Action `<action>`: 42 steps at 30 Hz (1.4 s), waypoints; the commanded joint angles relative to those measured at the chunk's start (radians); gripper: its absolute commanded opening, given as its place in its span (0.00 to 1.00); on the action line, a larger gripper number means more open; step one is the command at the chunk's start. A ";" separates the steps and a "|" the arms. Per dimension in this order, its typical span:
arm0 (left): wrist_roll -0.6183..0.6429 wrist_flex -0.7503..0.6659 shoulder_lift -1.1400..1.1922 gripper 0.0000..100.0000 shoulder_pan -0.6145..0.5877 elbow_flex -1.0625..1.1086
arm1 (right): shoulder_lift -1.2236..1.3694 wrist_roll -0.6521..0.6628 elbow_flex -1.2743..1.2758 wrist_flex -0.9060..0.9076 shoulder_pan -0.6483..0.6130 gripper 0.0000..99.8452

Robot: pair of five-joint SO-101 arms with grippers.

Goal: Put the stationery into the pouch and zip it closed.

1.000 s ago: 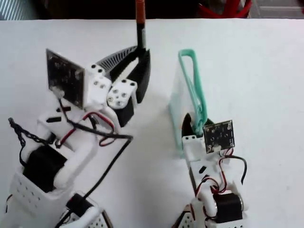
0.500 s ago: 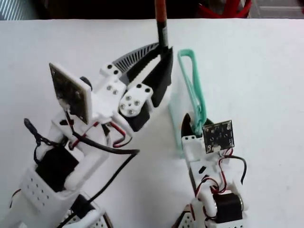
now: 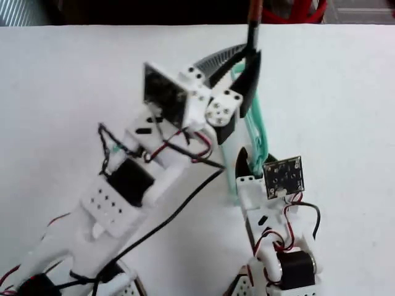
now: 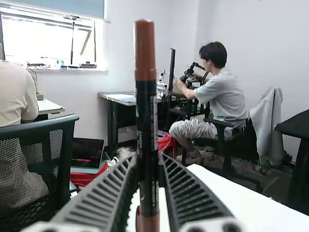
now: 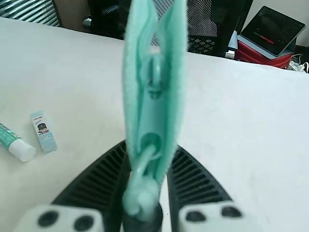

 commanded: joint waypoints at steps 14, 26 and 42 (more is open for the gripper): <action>-0.014 -0.072 0.213 0.03 -0.041 -0.107 | 0.002 0.017 0.011 0.008 -0.002 0.02; -0.014 -0.081 0.214 0.03 -0.079 -0.058 | 0.002 0.017 0.011 0.008 -0.002 0.02; -0.014 -0.037 0.213 0.17 -0.076 -0.031 | 0.002 0.017 0.011 0.008 -0.002 0.02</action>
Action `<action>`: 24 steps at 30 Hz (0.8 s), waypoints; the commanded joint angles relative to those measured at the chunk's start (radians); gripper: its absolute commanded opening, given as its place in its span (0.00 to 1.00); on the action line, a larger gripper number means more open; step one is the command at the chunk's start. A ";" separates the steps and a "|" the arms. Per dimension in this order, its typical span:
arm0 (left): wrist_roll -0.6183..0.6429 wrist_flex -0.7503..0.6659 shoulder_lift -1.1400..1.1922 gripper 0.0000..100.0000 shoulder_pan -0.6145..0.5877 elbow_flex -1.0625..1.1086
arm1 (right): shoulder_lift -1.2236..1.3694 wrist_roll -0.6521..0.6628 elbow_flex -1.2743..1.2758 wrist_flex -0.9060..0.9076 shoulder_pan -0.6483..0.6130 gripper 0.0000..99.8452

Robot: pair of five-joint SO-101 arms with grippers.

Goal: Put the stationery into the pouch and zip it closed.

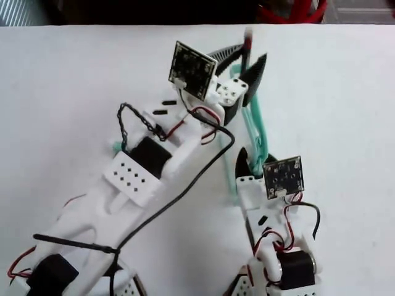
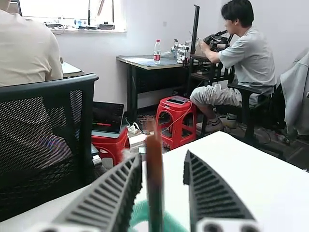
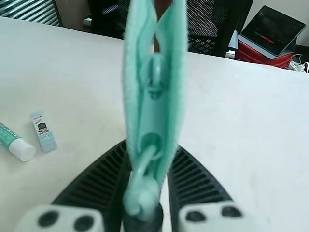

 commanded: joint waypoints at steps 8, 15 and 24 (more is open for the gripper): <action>-0.009 0.005 -0.016 0.16 0.001 -0.009 | 0.002 0.014 0.011 0.008 -0.001 0.02; -0.008 0.295 -0.183 0.13 -0.185 -0.086 | 0.002 0.014 0.011 0.008 -0.001 0.02; -0.158 0.815 -0.268 0.13 -0.441 -0.075 | 0.002 0.014 0.009 0.008 -0.001 0.02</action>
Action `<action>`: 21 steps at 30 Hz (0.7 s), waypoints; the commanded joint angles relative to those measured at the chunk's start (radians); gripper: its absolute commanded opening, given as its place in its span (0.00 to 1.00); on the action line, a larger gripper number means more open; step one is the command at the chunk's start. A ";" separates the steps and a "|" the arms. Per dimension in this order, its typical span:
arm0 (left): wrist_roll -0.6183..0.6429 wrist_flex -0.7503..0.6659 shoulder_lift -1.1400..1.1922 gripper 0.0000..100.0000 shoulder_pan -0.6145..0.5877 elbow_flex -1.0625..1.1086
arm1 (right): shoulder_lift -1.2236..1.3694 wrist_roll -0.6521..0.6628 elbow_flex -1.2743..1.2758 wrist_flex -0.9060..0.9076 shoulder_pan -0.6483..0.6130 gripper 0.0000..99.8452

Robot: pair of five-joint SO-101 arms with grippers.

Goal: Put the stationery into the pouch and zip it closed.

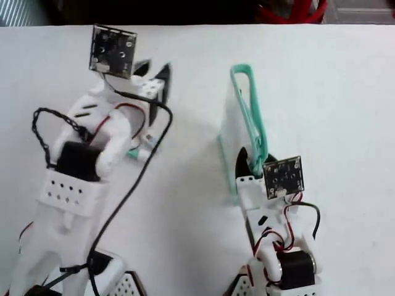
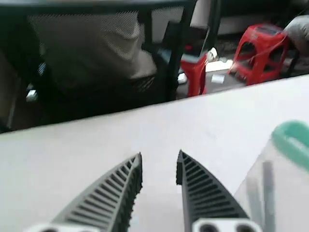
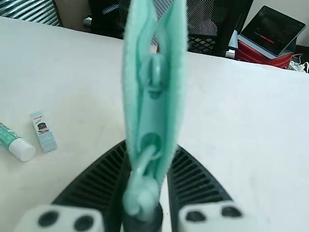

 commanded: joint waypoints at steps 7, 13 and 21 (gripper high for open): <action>0.160 0.210 -0.036 0.13 -0.202 0.143 | 0.002 0.014 0.009 0.008 -0.001 0.02; 0.281 0.106 -0.035 0.18 -0.165 0.295 | 0.002 0.014 0.014 0.008 -0.001 0.02; 0.278 0.009 -0.016 0.17 -0.165 0.384 | 0.002 0.014 0.014 0.010 -0.001 0.02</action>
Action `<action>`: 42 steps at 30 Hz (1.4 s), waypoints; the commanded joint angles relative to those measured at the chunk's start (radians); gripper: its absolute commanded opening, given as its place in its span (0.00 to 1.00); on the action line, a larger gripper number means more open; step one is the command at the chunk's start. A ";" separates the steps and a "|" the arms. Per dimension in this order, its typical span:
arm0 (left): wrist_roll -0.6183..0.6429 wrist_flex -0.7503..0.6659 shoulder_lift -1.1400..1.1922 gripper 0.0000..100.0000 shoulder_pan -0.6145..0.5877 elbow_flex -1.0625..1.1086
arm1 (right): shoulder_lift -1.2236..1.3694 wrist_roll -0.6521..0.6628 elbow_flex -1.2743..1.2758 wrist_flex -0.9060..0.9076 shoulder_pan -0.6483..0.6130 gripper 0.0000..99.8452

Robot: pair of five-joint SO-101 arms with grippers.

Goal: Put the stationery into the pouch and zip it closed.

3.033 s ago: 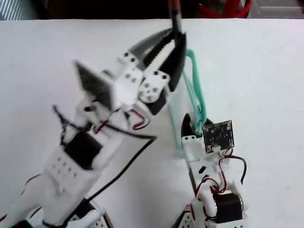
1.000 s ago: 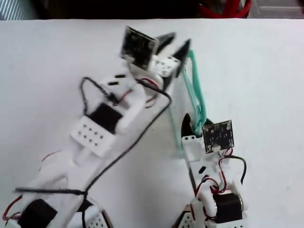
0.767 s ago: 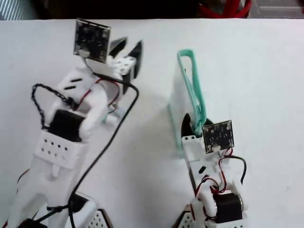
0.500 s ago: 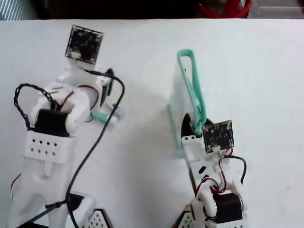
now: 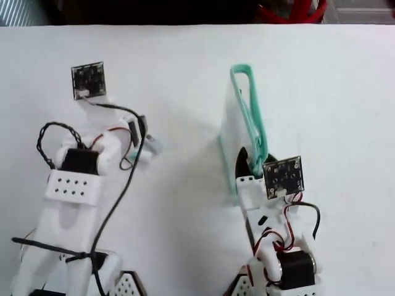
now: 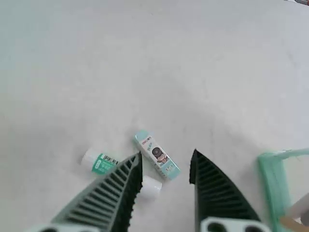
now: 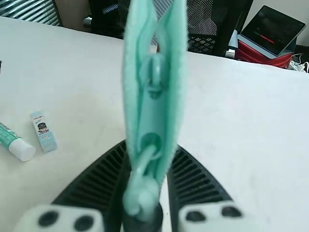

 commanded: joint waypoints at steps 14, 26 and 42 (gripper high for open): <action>0.143 0.037 0.792 0.17 0.008 -0.443 | 0.002 0.014 0.014 0.010 -0.001 0.02; 0.152 0.092 1.024 0.17 0.007 -0.628 | 0.002 0.014 0.014 0.010 -0.001 0.02; 0.054 0.144 1.023 0.02 0.038 -0.718 | 0.002 0.014 0.014 0.010 -0.001 0.02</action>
